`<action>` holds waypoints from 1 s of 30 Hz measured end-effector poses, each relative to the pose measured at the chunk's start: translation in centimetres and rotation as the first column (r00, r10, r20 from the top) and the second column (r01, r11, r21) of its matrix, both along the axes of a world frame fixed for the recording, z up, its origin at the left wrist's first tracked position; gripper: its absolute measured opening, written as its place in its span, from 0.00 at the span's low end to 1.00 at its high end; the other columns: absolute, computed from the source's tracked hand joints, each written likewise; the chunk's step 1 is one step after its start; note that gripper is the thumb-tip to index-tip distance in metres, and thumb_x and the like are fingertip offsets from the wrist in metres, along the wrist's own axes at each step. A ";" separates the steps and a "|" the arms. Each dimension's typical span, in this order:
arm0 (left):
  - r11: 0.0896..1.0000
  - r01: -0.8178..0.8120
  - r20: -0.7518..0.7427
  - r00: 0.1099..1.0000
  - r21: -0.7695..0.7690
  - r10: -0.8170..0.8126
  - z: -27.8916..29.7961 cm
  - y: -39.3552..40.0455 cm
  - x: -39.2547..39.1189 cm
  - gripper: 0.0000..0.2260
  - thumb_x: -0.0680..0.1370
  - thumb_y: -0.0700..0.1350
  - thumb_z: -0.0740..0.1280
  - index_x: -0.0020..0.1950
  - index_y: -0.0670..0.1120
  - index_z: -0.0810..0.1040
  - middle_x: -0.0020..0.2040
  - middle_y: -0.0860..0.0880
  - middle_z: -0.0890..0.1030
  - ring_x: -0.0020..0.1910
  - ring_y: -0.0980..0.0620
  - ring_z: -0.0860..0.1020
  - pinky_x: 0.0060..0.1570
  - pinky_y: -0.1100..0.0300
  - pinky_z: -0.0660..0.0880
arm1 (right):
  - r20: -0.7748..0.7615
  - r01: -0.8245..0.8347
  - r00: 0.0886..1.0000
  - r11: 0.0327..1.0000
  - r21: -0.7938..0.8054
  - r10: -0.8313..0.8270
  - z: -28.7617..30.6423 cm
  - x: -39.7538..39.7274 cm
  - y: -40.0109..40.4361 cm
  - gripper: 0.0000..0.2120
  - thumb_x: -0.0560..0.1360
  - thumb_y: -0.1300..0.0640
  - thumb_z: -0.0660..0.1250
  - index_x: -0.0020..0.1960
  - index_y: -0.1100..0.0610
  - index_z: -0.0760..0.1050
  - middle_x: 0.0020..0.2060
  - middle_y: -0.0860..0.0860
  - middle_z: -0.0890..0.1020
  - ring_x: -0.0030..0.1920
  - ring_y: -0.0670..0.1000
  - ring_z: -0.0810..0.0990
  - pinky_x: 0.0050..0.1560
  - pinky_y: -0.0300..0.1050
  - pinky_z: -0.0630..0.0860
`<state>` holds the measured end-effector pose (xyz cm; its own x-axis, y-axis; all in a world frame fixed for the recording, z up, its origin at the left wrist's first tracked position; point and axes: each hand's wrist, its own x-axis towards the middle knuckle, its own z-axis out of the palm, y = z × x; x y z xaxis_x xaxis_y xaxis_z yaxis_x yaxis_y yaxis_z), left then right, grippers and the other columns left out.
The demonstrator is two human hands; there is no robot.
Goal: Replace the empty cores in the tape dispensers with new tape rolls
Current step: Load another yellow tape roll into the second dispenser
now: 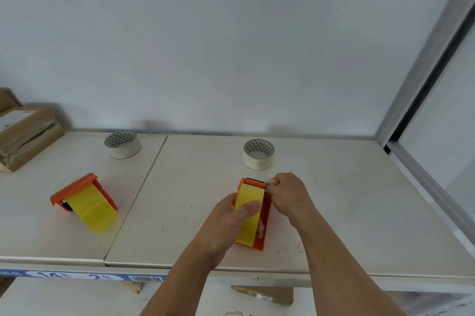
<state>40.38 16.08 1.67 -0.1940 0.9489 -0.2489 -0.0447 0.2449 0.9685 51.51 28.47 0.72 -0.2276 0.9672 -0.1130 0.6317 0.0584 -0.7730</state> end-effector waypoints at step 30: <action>0.996 0.037 -0.030 0.999 -0.085 -0.040 0.2 -0.7 0.1 0.16 0.79 0.55 0.65 0.61 0.48 0.75 0.45 0.44 0.87 0.47 0.47 0.85 0.60 0.46 0.78 | -0.021 0.170 0.985 0.983 0.068 -0.169 -1.2 -1.7 3.3 0.13 0.76 0.46 0.67 0.44 0.56 0.80 0.37 0.49 0.80 0.42 0.52 0.79 0.41 0.48 0.74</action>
<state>40.45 15.34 1.84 -0.1669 0.9317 -0.3227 -0.0038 0.3266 0.9451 49.85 31.80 -0.46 -0.0608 0.9973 -0.0423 0.6249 0.0050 -0.7807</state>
